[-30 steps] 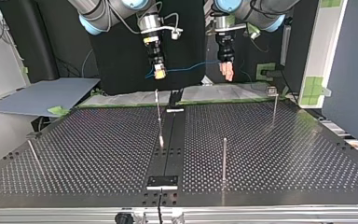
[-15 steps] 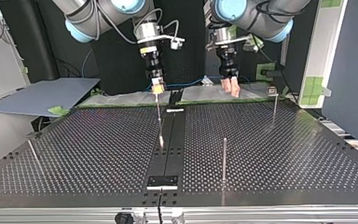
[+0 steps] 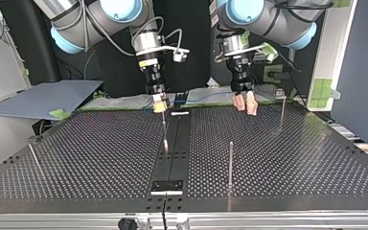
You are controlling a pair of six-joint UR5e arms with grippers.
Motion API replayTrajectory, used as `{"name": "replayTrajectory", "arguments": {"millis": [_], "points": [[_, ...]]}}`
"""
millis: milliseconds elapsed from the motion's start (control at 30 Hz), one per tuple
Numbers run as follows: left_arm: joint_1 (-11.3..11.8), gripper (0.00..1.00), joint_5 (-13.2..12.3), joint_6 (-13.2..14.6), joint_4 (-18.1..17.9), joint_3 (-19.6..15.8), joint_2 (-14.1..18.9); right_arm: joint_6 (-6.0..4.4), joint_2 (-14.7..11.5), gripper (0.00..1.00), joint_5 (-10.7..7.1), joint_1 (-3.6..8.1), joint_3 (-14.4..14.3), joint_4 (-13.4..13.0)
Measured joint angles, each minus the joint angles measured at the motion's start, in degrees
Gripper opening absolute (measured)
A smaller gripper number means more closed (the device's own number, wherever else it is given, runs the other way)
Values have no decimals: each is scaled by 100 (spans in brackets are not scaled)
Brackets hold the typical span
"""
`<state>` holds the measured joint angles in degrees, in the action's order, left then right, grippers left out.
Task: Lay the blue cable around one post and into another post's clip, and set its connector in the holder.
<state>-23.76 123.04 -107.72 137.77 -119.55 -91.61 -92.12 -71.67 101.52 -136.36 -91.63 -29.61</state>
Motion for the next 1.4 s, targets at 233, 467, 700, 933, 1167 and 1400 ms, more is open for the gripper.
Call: {"name": "replayTrajectory", "arguments": {"millis": [233,467,700,933,1167,1400], "points": [[103,100,-7,-75,311,311,310,-16,-1,0,-71,53,370,371],[265,100,-114,-43,654,654,609,-6,-1,0,-124,91,743,744],[422,100,-428,-14,997,995,525,7,6,0,-171,153,1078,1077],[544,100,-666,29,1360,1359,243,8,80,0,-283,281,1473,1474],[841,100,-903,13,1730,1729,76,30,205,0,-355,442,1834,1835],[1177,100,-1251,-12,2091,2090,55,34,276,0,-488,613,2173,2160]]}}
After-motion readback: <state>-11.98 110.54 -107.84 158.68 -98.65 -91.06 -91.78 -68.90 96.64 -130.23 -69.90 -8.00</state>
